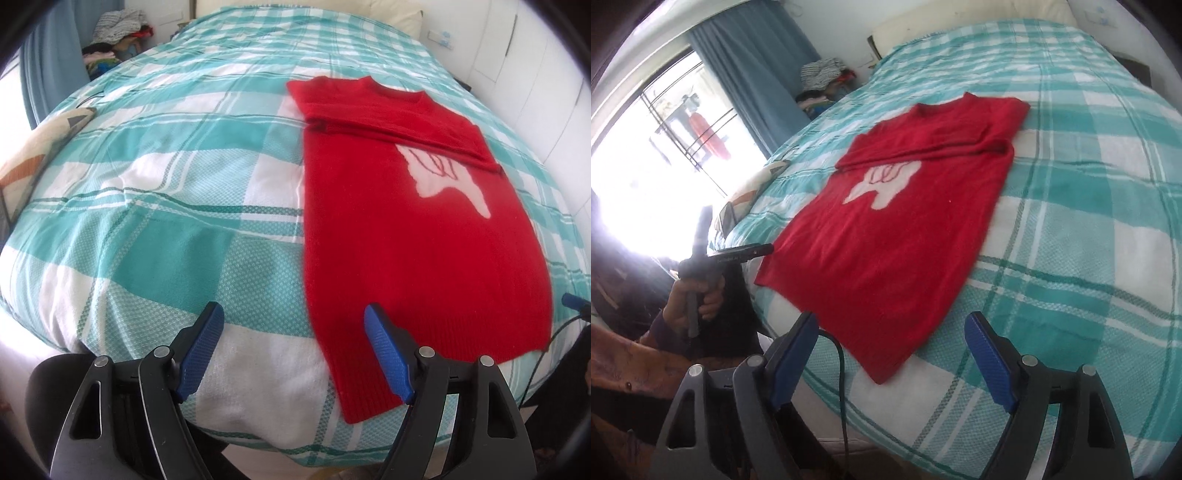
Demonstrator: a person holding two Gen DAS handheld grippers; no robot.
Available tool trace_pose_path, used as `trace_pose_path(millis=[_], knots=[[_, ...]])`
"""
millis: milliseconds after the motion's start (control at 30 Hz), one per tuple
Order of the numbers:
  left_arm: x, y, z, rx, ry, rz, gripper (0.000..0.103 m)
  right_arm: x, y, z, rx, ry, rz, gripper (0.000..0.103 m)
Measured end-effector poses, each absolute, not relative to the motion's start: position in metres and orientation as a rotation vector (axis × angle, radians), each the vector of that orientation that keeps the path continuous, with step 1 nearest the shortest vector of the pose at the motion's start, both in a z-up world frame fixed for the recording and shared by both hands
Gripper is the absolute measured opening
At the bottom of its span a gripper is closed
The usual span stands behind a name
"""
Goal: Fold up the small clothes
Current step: 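Move both grippers to the sweater hem and grasp it, then lift the hem with both grippers, fold it onto the collar, release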
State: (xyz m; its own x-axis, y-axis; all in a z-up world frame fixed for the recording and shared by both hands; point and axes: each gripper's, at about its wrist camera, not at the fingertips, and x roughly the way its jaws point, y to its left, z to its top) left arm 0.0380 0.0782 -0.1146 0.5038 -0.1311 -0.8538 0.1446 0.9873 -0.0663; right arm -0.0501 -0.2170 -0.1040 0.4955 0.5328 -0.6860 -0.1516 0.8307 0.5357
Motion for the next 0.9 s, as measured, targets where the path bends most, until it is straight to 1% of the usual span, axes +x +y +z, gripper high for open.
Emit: trace_pose_path(millis=[33, 133, 200, 267, 333, 367, 433, 500, 567, 600, 667, 700, 733, 767, 900], knots=[[0.038, 0.079, -0.118, 0.006, 1.049, -0.171, 0.079, -0.048, -0.216, -0.113, 0.468, 0.996, 0.417, 0.077], [0.033, 0.080, -0.126, -0.045, 1.095, -0.196, 0.067, -0.045, -0.219, -0.132, 0.563, 1.047, 0.381, 0.070], [0.028, 0.079, -0.126, -0.064, 1.104, -0.215, 0.062, -0.046, -0.226, -0.142, 0.666, 1.055, 0.354, 0.063], [0.024, 0.079, -0.127, -0.078, 1.120, -0.233, 0.052, -0.051, -0.233, -0.147, 0.739, 1.043, 0.323, 0.057], [0.021, 0.077, -0.129, -0.091, 1.135, -0.251, 0.046, -0.055, -0.235, -0.148, 0.747, 1.038, 0.293, 0.049], [0.020, 0.075, -0.131, -0.087, 1.140, -0.257, 0.044, -0.057, -0.232, -0.149, 0.741, 1.039, 0.282, 0.043], [0.019, 0.069, -0.134, -0.062, 1.137, -0.256, 0.042, -0.056, -0.225, -0.153, 0.729, 1.048, 0.289, 0.038], [0.020, 0.066, -0.136, -0.060, 1.142, -0.275, 0.032, -0.054, -0.218, -0.155, 0.701, 1.053, 0.288, 0.026], [0.022, 0.063, -0.138, -0.097, 1.167, -0.327, 0.005, -0.049, -0.212, -0.156, 0.670, 1.050, 0.301, 0.020], [0.021, 0.062, -0.139, -0.096, 1.171, -0.335, 0.005, -0.049, -0.209, -0.157, 0.655, 1.056, 0.313, 0.017], [0.019, 0.062, -0.136, -0.093, 1.161, -0.346, 0.003, -0.045, -0.201, -0.157, 0.642, 1.075, 0.369, 0.017], [0.019, 0.066, -0.134, -0.118, 1.159, -0.355, 0.002, -0.045, -0.197, -0.154, 0.627, 1.082, 0.395, 0.015], [0.019, 0.072, -0.130, -0.163, 1.156, -0.371, 0.002, -0.045, -0.193, -0.149, 0.594, 1.086, 0.410, 0.011], [0.020, 0.080, -0.126, -0.220, 1.149, -0.385, 0.002, -0.046, -0.192, -0.141, 0.556, 1.076, 0.403, 0.004], [0.040, 0.104, -0.104, -0.411, 1.079, -0.432, 0.002, -0.042, -0.210, -0.106, 0.551, 0.958, 0.339, 0.004]])
